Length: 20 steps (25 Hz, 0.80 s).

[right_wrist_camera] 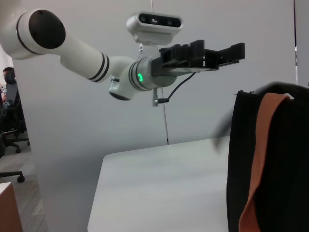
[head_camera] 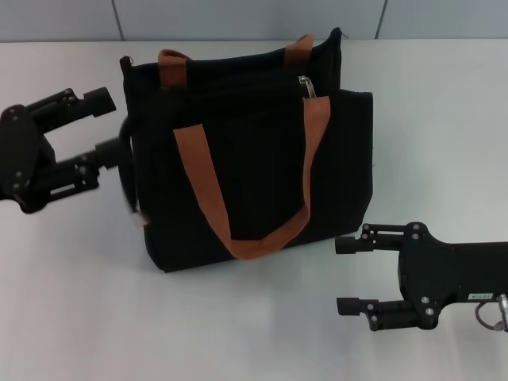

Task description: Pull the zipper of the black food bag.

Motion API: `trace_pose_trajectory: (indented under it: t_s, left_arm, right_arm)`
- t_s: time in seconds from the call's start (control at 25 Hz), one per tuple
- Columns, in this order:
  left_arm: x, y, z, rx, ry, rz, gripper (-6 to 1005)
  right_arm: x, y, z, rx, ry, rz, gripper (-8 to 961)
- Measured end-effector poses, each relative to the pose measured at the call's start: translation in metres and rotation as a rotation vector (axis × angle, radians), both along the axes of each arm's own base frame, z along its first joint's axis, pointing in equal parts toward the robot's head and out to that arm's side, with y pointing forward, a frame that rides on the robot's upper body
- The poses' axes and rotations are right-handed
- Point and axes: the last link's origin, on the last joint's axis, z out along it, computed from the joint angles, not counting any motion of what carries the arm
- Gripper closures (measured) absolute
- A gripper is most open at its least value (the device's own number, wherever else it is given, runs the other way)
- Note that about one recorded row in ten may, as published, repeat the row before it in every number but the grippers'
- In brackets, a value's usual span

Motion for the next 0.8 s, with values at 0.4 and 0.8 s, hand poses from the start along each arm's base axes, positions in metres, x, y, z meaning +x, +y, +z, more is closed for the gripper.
trace_pose_trajectory:
  t_s: [0.4,0.8]
  left_arm:
    - [0.005,-0.03,-0.056,-0.101,0.086,-0.153,197]
    - [-0.014,-0.038,-0.108,-0.171,0.277,-0.108,169]
  right_arm:
    - [-0.002,0.002,-0.006,0.012,0.003,0.0,219]
    - [0.001,-0.007,-0.025,0.022,0.021,0.013,218]
